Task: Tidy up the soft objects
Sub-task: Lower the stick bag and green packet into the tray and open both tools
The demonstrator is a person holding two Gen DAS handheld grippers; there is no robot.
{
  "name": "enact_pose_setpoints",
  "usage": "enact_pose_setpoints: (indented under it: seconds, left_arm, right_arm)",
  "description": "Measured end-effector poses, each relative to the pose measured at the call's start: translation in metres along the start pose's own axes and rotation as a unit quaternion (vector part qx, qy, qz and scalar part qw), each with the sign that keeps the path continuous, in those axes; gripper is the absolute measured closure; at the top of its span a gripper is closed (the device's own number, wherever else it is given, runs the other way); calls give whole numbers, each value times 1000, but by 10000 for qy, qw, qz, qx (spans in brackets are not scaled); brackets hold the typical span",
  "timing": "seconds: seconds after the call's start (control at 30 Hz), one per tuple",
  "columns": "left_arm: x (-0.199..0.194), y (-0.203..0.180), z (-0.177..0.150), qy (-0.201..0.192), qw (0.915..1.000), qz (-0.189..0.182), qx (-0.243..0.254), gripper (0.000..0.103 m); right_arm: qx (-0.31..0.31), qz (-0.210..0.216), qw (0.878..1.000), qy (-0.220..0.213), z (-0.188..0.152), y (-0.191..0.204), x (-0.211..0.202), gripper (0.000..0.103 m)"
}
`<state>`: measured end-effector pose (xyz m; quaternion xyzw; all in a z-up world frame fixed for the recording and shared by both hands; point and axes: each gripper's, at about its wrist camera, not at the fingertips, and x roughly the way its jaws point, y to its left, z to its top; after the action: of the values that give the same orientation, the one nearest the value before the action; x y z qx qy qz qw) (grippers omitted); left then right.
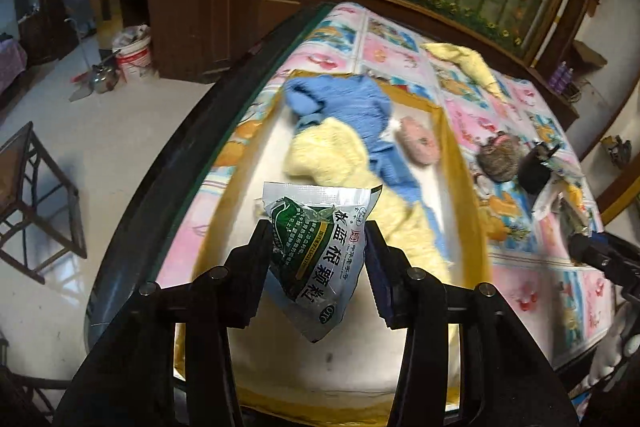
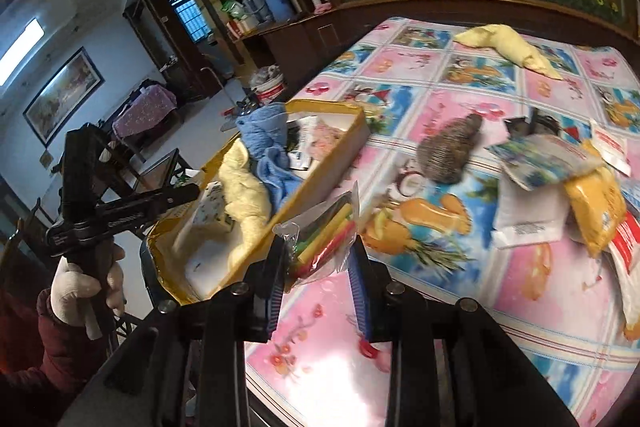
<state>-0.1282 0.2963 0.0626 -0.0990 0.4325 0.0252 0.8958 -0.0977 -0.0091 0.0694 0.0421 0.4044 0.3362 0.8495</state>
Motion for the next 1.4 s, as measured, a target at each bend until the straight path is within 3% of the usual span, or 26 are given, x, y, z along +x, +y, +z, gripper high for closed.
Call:
enact_pose_setpoints:
  seconds: [0.17, 0.37, 0.5, 0.7, 0.77, 0.8, 0.9, 1.03, 1.17, 1.4]
  left_arm:
    - [23, 8, -9, 155, 9993, -110, -306, 55]
    - [17, 17, 1, -81, 9960, -381, -809, 48]
    - [0, 19, 0, -423, 9914, -745, -992, 48]
    - [-6, 28, -1, -605, 9840, -1071, -1286, 48]
    - [-7, 28, -2, -705, 9814, -1129, -1382, 48]
    - [-9, 27, -2, -773, 9813, -1105, -1376, 48]
    - [-16, 18, -1, -898, 9827, -972, -1298, 48]
    - [-18, -2, -3, -751, 9886, -926, -918, 48]
    - [-14, -23, -9, -611, 9951, -597, -491, 48]
    - [-24, -17, -13, -771, 9923, -658, -706, 48]
  right_arm:
    - [-387, 249, 9981, 398, 18, 48, 43, 74]
    - [-863, 450, 9903, 989, 14, 97, 98, 73]
    - [-765, 413, 9885, 1238, 12, 100, 126, 68]
    - [-585, 562, 9917, 997, 12, 85, 110, 63]
    - [-602, 613, 9917, 960, 12, 84, 104, 53]
    - [-621, 639, 9914, 958, 11, 84, 101, 47]
    - [-641, 764, 9913, 855, 9, 82, 95, 45]
    - [-475, 975, 9916, 709, 9, 77, 92, 42]
    - [-770, 778, 9926, 532, 9, 87, 91, 39]
    - [-780, 474, 9958, 85, 16, 76, 64, 39]
